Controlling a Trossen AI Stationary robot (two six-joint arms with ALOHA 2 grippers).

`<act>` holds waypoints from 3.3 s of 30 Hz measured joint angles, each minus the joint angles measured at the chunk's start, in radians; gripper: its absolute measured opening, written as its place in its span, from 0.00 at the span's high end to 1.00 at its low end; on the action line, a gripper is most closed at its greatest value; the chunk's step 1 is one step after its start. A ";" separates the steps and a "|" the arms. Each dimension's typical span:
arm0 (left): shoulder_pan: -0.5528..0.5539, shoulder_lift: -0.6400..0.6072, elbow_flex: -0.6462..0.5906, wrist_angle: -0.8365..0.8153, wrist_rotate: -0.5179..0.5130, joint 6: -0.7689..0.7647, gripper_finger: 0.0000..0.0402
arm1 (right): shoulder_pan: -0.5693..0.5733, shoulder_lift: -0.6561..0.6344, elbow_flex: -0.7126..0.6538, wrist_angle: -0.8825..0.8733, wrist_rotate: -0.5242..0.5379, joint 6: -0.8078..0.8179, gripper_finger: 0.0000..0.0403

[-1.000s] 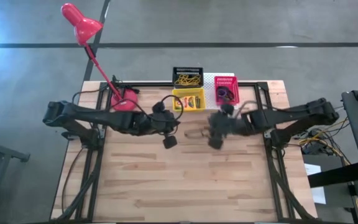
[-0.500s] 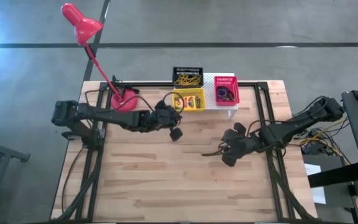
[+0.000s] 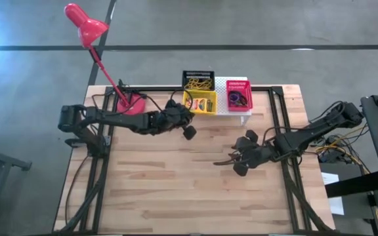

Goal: Pick & Place Office Desk Supplies
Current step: Adjust the yellow bin on the shelf, then return to Home Position

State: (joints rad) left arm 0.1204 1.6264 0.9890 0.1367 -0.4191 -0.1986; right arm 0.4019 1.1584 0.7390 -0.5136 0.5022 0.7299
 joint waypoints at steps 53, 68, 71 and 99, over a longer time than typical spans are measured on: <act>-0.284 -0.160 -0.151 0.018 0.031 -0.021 1.00 | -0.263 -1.158 -0.730 0.559 -0.563 -0.706 0.98; -0.282 -0.782 -0.564 0.051 0.045 -0.008 1.00 | -0.278 -1.108 -0.730 0.519 -0.501 -0.646 0.98; -0.283 -0.942 -0.635 0.044 0.041 -0.034 1.00 | -0.278 -1.108 -0.730 0.519 -0.501 -0.742 0.98; -0.263 -1.518 -0.985 0.047 0.288 0.037 1.00 | -0.278 -1.107 -0.729 0.519 -0.501 -0.757 0.98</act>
State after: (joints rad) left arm -0.1429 0.1081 0.0044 0.1841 -0.1309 -0.1616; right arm 0.1238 0.0516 0.0101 0.0056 0.0010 -0.0268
